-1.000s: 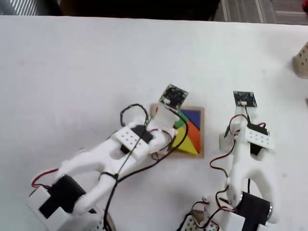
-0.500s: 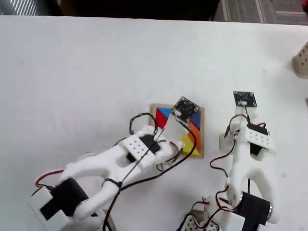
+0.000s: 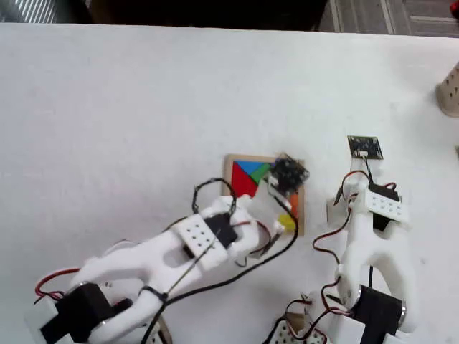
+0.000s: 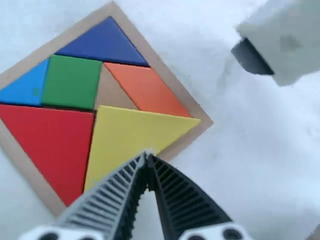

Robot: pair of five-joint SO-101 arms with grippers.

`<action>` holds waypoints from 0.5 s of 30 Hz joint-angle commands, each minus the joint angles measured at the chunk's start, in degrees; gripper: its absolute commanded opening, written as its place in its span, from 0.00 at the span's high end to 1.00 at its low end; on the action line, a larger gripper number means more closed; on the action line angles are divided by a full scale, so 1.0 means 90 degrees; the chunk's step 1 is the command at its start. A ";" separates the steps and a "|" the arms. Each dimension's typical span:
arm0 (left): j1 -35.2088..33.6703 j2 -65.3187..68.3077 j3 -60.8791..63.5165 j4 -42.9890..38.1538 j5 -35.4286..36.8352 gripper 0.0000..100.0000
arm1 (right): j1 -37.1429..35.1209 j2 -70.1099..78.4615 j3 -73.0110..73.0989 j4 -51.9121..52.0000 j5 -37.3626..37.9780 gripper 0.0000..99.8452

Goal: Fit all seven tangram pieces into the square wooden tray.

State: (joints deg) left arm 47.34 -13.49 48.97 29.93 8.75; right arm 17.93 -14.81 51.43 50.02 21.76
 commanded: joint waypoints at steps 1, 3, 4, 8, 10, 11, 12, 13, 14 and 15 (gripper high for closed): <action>0.0405 -0.0015 0.0186 -0.0762 -0.0254 0.98 | 0.0015 -0.0093 -0.0020 -0.0093 0.0059 0.98; 0.0435 0.0269 0.0088 -0.1016 -0.0254 0.98 | 0.0015 -0.0093 -0.0020 -0.0093 0.0059 0.98; 0.0435 0.0425 -0.0029 -0.1104 -0.0254 0.98 | 0.0015 -0.0093 -0.0020 -0.0093 0.0059 0.98; 0.0435 0.1109 -0.0596 -0.1280 0.0049 0.98 | 0.0015 -0.0093 -0.0020 -0.0093 0.0049 0.98; 0.0435 0.1441 -0.0860 -0.1280 0.0166 0.98 | 0.0024 -0.0093 -0.0029 -0.0093 0.0039 0.98; 0.0435 0.1597 -0.0967 -0.1280 0.0166 0.98 | 0.0024 -0.0093 -0.0029 -0.0093 0.0039 0.98; 0.0425 0.1724 -0.1065 -0.1280 0.0166 0.98 | 0.0024 -0.0093 -0.0029 -0.0093 0.0039 0.98; 0.0405 0.1832 -0.1133 -0.1280 0.0166 0.98 | 0.0024 -0.0093 -0.0029 -0.0093 0.0039 0.98; 0.0396 0.1910 -0.1192 -0.1280 0.0176 0.98 | 0.0024 -0.0093 -0.0029 -0.0093 0.0039 0.98; 0.0396 0.1939 -0.1211 -0.1280 0.0176 0.98 | 0.0024 -0.0093 -0.0029 -0.0093 0.0039 0.98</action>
State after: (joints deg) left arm 50.42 2.59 42.46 19.74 9.63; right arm 17.93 -14.81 51.43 50.02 21.76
